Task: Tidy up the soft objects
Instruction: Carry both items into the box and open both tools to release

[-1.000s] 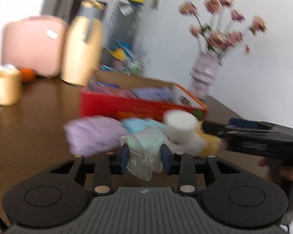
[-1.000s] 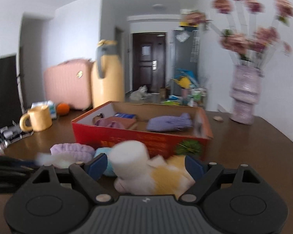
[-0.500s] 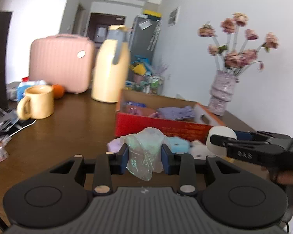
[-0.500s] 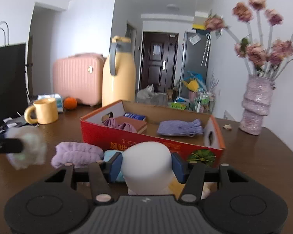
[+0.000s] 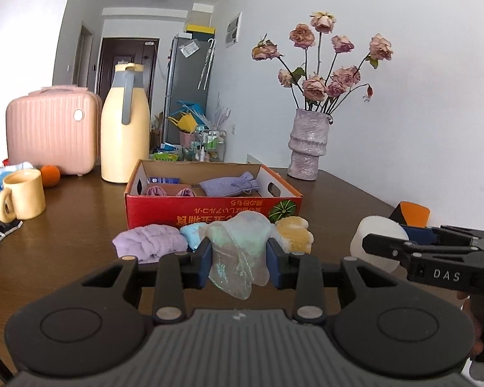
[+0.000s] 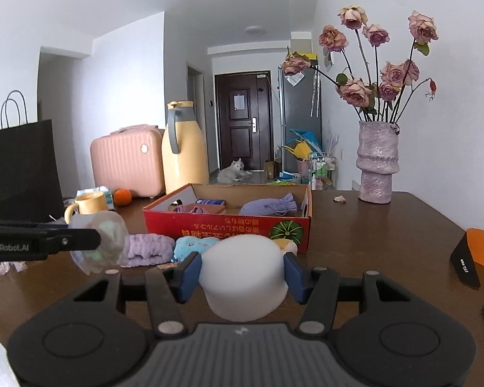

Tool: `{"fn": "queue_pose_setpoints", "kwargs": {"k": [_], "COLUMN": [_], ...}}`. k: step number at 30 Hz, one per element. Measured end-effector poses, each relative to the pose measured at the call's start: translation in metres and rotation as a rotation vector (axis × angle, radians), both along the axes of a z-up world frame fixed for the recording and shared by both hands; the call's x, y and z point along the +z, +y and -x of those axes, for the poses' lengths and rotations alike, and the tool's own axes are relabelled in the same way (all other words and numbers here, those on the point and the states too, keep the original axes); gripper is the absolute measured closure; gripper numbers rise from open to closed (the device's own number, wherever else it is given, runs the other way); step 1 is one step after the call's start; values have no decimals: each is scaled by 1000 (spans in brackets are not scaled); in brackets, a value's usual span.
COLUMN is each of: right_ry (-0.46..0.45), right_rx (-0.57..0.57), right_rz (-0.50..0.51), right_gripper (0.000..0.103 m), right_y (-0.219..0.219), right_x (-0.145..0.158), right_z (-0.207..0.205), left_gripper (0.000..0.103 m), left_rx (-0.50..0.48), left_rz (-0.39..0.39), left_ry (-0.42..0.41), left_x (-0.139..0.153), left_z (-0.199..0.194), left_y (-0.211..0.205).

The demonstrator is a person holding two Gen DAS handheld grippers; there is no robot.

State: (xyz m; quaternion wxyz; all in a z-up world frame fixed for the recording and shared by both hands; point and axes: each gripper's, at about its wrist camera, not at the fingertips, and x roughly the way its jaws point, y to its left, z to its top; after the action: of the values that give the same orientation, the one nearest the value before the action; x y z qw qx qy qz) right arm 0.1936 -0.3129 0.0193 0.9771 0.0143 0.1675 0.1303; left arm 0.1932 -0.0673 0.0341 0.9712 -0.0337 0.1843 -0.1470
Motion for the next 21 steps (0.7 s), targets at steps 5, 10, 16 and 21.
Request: {"fn": "queue_pose_setpoints", "kwargs": {"k": [5, 10, 16, 21], "right_ry": [0, -1, 18, 172], "right_rx": [22, 69, 172, 212], "right_rz": [-14, 9, 51, 89], "right_gripper": [48, 48, 47, 48], "right_y": [1, 7, 27, 54], "right_x": [0, 10, 36, 31], "right_z": [-12, -52, -169, -300], "left_gripper": [68, 67, 67, 67], "left_rx": [21, 28, 0, -14], "left_rz": [-20, -23, -8, -13], "left_ry": [-15, -33, -31, 99], "left_x": [4, 11, 36, 44], "left_z": [5, -22, -130, -266], "left_y": [3, 10, 21, 17]}}
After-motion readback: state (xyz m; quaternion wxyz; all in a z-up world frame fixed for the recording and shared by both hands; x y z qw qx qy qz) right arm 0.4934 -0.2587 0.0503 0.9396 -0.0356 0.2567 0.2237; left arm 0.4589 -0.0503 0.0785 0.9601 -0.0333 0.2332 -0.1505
